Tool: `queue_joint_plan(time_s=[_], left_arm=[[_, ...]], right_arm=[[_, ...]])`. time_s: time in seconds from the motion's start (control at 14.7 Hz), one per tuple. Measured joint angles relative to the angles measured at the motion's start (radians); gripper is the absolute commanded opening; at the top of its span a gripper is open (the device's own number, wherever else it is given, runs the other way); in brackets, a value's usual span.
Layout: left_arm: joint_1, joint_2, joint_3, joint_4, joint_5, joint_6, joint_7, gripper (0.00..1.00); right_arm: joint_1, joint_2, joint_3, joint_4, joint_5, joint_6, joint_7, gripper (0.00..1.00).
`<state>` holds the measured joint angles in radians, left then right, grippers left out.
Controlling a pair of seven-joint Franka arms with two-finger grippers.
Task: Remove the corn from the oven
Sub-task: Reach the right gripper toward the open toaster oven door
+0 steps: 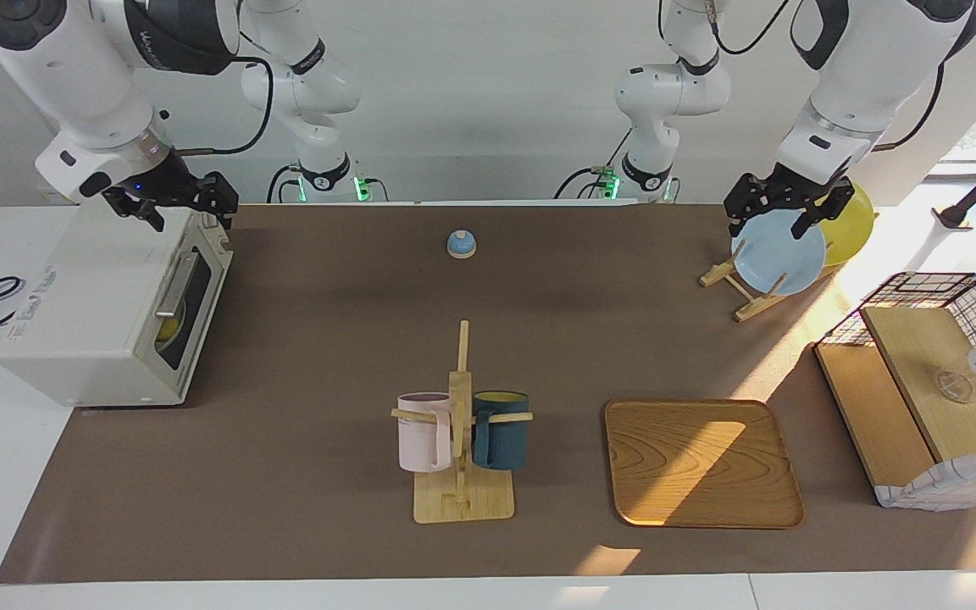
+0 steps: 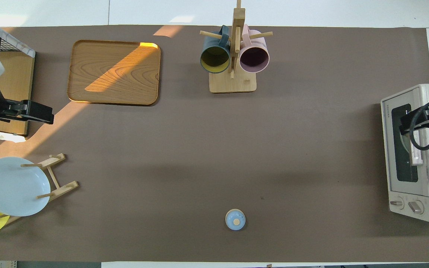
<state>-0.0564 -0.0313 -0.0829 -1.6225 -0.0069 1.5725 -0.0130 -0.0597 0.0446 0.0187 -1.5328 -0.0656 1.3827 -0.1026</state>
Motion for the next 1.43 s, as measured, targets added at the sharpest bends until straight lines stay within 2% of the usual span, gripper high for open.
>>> queue_joint_plan(time_s=[0.82, 1.09, 1.16, 1.29, 1.36, 1.43], left_arm=[[0.0, 0.0, 0.0, 0.0, 0.0, 0.0, 0.0, 1.0], [0.0, 0.0, 0.0, 0.0, 0.0, 0.0, 0.0, 1.0], [0.0, 0.0, 0.0, 0.0, 0.0, 0.0, 0.0, 1.0], [0.0, 0.0, 0.0, 0.0, 0.0, 0.0, 0.0, 1.0], [0.0, 0.0, 0.0, 0.0, 0.0, 0.0, 0.0, 1.0], [0.0, 0.0, 0.0, 0.0, 0.0, 0.0, 0.0, 1.0]], right_arm=[[0.0, 0.0, 0.0, 0.0, 0.0, 0.002, 0.0, 1.0], [0.0, 0.0, 0.0, -0.015, 0.0, 0.054, 0.0, 1.0], [0.0, -0.001, 0.0, -0.027, 0.0, 0.075, -0.003, 0.88], [0.0, -0.006, -0.001, -0.057, 0.0, 0.127, -0.022, 0.18], [0.0, -0.01, -0.001, -0.071, 0.0, 0.141, -0.025, 0.0], [0.0, -0.017, -0.001, -0.088, 0.0, 0.151, -0.026, 0.0]])
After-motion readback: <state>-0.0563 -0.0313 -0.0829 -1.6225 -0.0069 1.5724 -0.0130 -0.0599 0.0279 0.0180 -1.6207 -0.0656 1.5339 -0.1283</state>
